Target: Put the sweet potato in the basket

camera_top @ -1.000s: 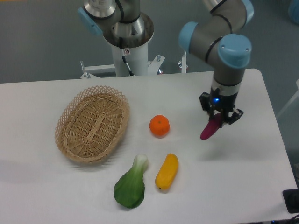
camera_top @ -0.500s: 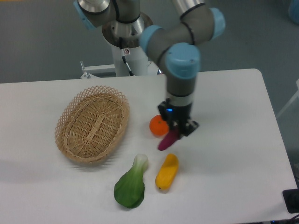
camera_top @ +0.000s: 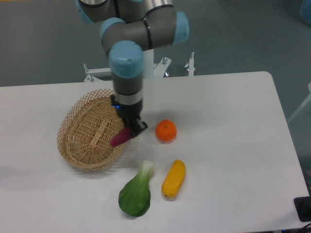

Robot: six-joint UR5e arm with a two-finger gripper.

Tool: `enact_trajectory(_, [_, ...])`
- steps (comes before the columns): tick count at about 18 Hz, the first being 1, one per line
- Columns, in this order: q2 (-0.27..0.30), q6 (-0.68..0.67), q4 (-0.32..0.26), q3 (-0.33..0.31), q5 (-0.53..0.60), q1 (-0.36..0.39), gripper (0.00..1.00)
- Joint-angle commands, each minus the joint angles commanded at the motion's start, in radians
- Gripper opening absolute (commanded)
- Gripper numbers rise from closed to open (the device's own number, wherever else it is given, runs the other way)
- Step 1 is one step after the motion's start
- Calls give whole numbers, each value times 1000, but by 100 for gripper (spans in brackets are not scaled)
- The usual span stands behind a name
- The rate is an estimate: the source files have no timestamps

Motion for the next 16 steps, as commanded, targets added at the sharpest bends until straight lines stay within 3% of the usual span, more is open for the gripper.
enact_trajectory(2, [-6,0,0,-3,0,-25,24])
enact_trajectory(4, [-15,-2,0,-5,-3,-42,44])
enact_trajectory(7, [-26,-2,2,-3,0,-60,100])
enact_trajectory(13, [-21,2,6,21,21,-60,100])
enact_trajectory(16, [-23,14,6,46,93,3,100])
